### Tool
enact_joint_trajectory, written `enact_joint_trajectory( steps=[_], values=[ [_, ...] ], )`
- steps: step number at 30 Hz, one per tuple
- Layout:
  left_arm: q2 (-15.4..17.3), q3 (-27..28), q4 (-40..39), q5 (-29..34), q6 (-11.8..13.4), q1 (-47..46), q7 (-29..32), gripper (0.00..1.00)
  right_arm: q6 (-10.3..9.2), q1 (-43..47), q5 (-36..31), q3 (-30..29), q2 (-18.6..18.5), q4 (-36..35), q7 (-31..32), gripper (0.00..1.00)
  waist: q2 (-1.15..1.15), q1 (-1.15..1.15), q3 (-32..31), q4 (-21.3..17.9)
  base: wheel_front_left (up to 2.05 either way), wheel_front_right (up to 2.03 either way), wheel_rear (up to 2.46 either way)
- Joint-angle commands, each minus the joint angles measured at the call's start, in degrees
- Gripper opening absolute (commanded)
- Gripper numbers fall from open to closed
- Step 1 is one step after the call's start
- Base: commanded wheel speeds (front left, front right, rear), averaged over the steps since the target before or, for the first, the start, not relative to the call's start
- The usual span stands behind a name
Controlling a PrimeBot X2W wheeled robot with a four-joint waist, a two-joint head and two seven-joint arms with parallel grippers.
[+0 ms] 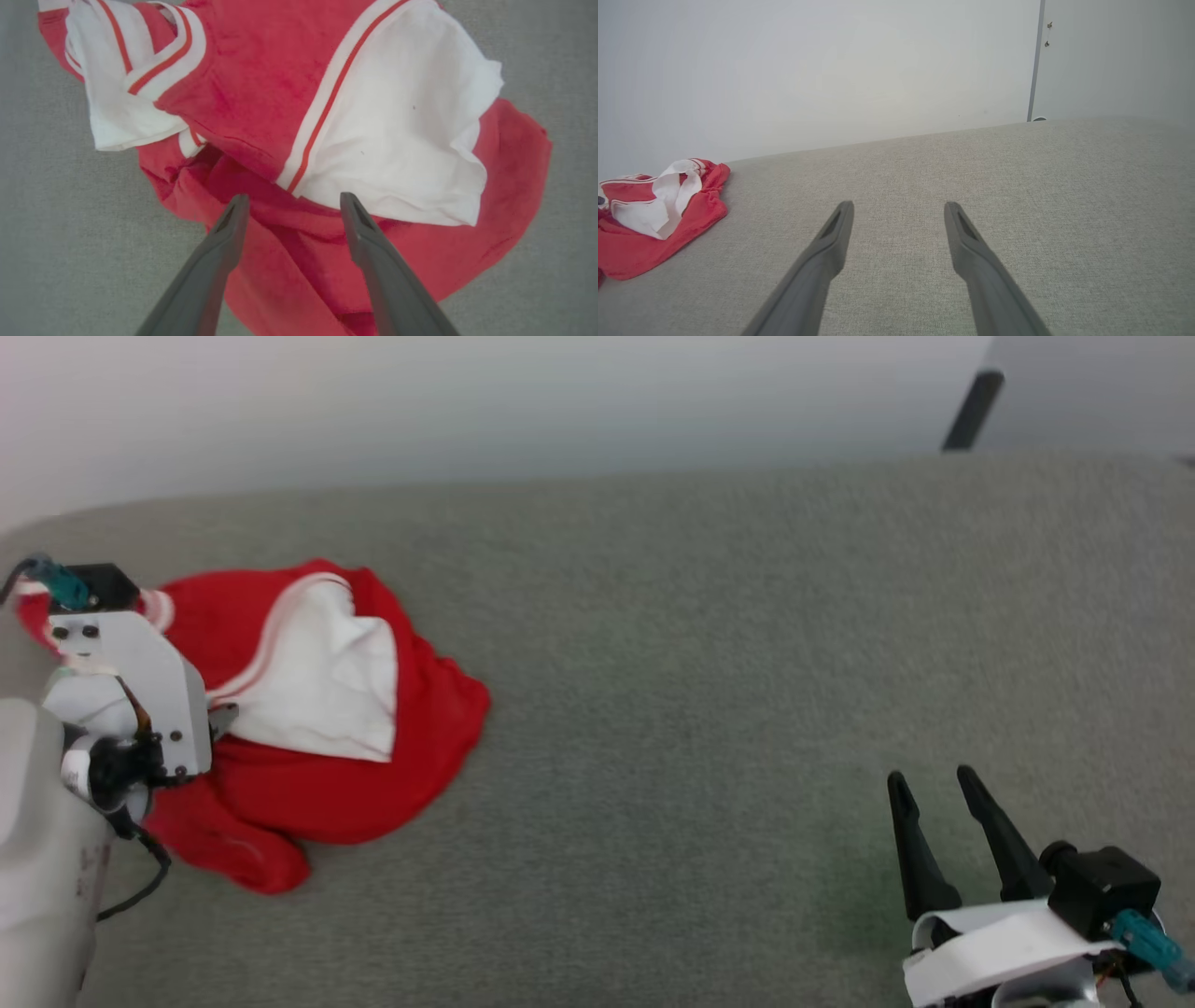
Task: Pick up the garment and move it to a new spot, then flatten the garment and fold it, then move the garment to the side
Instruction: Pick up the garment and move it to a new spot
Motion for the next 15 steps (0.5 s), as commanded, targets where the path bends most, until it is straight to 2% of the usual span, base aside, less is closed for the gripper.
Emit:
enact_joint_trajectory(
  steps=[1, 7, 15],
  values=[
    [0.0, -0.4, 1.0, 0.5, 0.2, -1.0, 0.3, 1.00, 0.04, -1.1, 0.6, 0.4, -0.2, -0.2, -0.2, 1.00, 0.00, 0.00, 4.1, -3.4, 0.00, 0.00, 0.00],
    [0.3, -1.5, 6.0, 1.4, 0.8, -3.5, 2.3, 1.00, 0.04, -2.6, 0.7, 0.9, -0.1, -1.6, 0.1, 1.00, 0.00, 0.00, 7.5, -5.1, 0.00, 0.00, 0.00],
    [-1.6, -3.2, 11.9, 1.7, 2.1, -3.7, 4.2, 1.00, 0.04, -4.0, 0.9, 1.1, 0.0, -2.9, 0.7, 1.00, 0.00, 0.00, 9.9, -6.4, 0.00, 0.00, 0.00]
  ],
)
